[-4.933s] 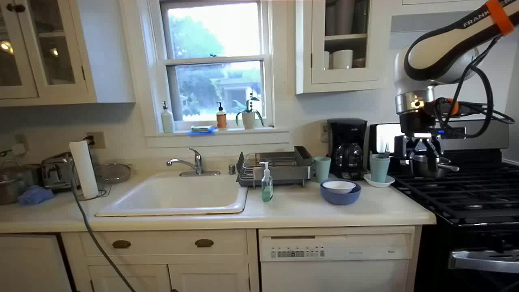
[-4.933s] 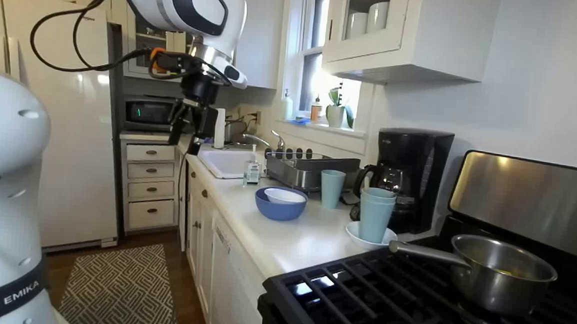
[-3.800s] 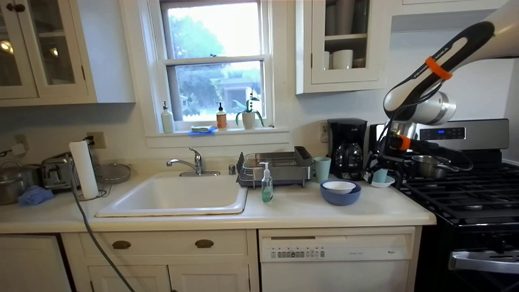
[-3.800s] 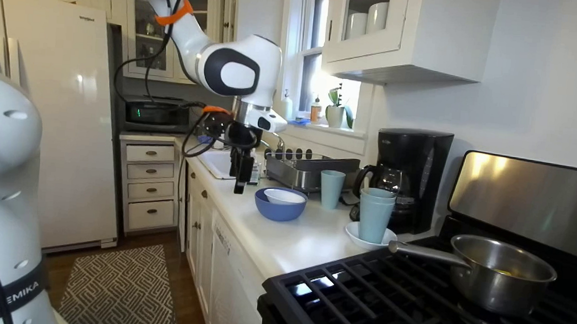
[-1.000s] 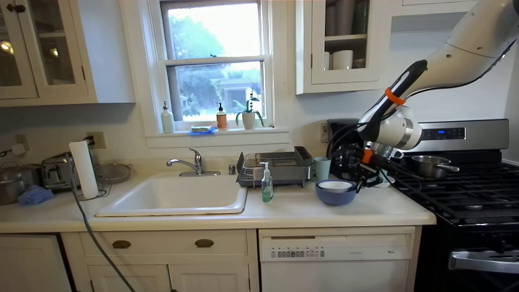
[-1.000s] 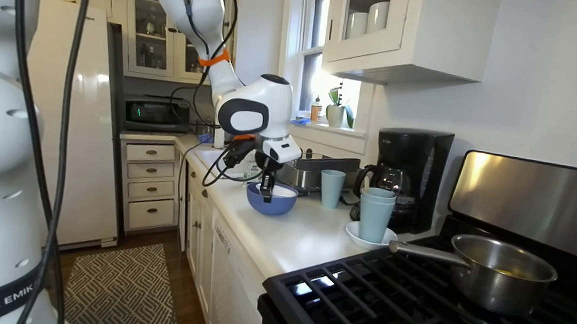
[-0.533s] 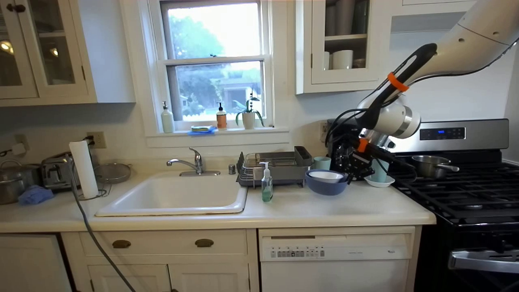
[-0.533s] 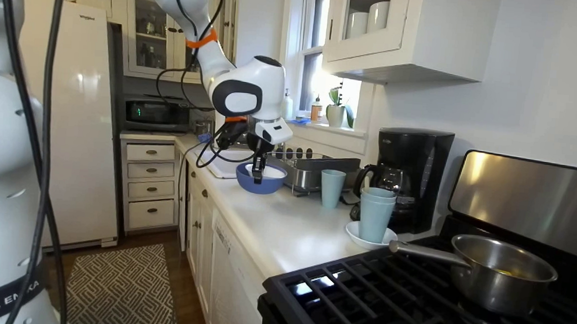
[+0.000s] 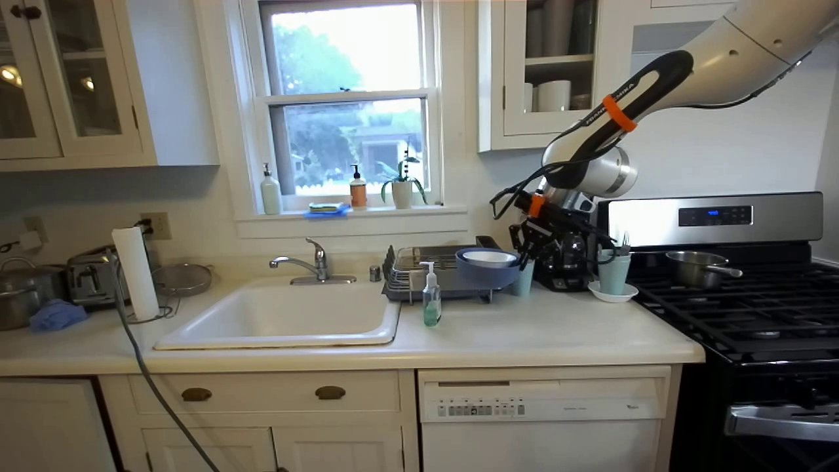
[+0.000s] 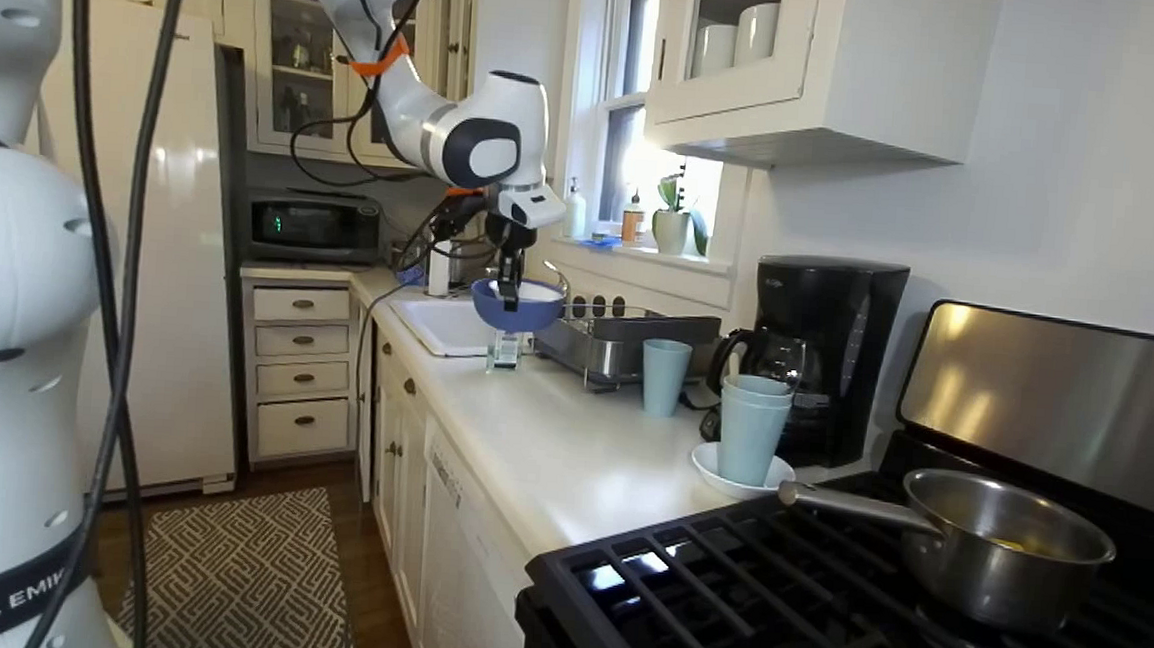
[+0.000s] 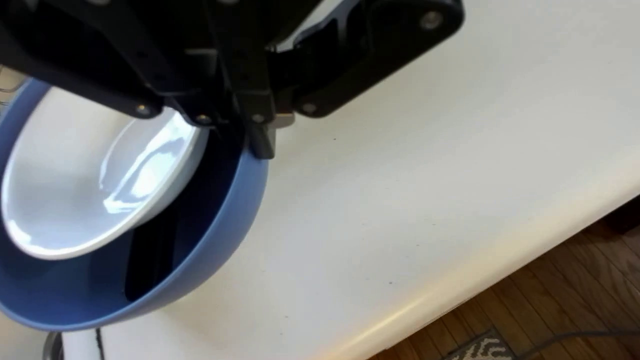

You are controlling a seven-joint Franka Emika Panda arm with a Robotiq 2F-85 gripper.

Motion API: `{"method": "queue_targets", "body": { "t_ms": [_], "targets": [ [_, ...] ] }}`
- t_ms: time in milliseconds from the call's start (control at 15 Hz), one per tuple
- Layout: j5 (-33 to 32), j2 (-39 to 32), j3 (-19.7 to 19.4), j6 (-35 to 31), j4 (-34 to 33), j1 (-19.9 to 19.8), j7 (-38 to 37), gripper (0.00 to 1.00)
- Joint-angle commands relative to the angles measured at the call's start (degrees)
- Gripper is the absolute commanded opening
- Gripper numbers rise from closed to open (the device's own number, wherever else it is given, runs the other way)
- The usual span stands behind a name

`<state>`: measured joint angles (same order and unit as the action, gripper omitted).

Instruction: Put the purple bowl with its content on the dish rack

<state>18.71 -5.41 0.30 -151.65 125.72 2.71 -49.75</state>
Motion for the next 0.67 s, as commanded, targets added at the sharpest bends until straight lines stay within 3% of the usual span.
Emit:
{"method": "queue_targets", "body": {
  "t_ms": [0,467,600],
  "targets": [
    [-6.3,-5.5,-0.5,4.3,-12.0,1.6,-11.8,0.05],
    [-17.9,-18.7,-5.1,9.8,-33.9,5.0,-32.5,0.05],
    [-17.8,-22.2,-5.2,13.4,-39.5,4.6,-33.1,0.04]
  ]
}}
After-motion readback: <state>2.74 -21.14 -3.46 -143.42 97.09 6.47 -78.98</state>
